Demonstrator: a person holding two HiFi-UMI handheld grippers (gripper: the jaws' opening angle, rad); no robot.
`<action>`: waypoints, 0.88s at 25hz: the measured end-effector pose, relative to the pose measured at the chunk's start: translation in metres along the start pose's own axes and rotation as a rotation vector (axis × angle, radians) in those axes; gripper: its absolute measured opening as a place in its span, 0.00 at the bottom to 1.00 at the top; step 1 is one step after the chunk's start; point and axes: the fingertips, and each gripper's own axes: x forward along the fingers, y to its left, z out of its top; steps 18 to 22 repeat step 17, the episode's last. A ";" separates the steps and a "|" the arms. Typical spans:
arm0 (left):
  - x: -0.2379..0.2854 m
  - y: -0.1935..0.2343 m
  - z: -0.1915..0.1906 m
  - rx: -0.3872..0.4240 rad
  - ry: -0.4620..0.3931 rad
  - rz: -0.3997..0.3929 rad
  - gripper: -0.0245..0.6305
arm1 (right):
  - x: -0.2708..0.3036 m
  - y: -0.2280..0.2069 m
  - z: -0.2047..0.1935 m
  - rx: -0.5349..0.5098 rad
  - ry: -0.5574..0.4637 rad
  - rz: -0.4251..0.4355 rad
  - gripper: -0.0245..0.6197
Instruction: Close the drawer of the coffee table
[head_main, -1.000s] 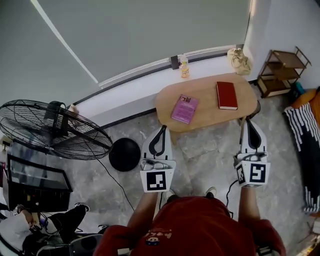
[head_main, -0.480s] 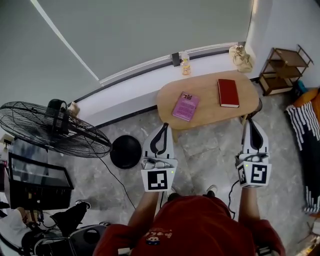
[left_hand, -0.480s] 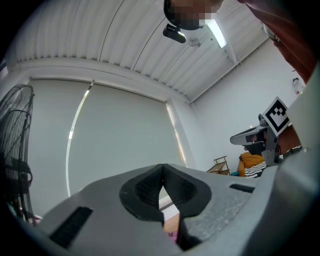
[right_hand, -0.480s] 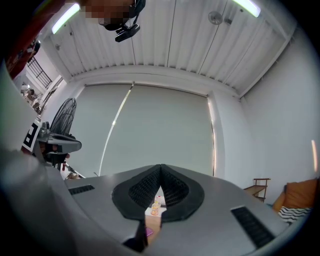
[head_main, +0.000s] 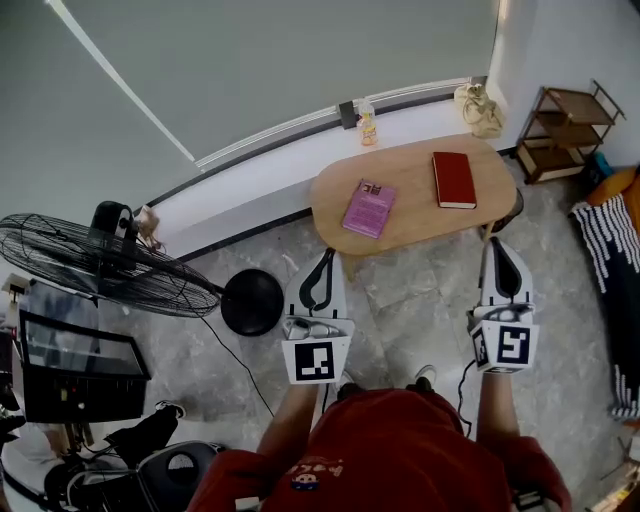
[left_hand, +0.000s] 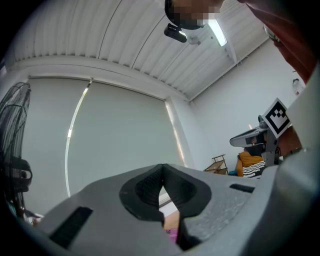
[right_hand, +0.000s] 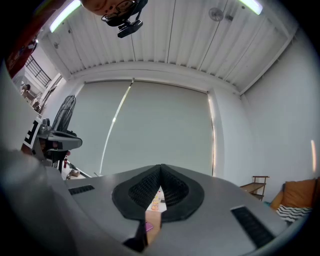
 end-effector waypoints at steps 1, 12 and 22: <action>0.000 -0.001 -0.001 0.000 0.004 -0.002 0.05 | 0.000 -0.001 -0.001 -0.001 0.003 -0.002 0.03; 0.001 -0.014 -0.002 0.001 0.017 -0.026 0.05 | -0.006 -0.007 -0.004 0.015 0.011 -0.006 0.03; 0.005 -0.018 -0.001 0.000 0.017 -0.028 0.05 | -0.006 -0.012 -0.006 0.015 0.010 -0.010 0.03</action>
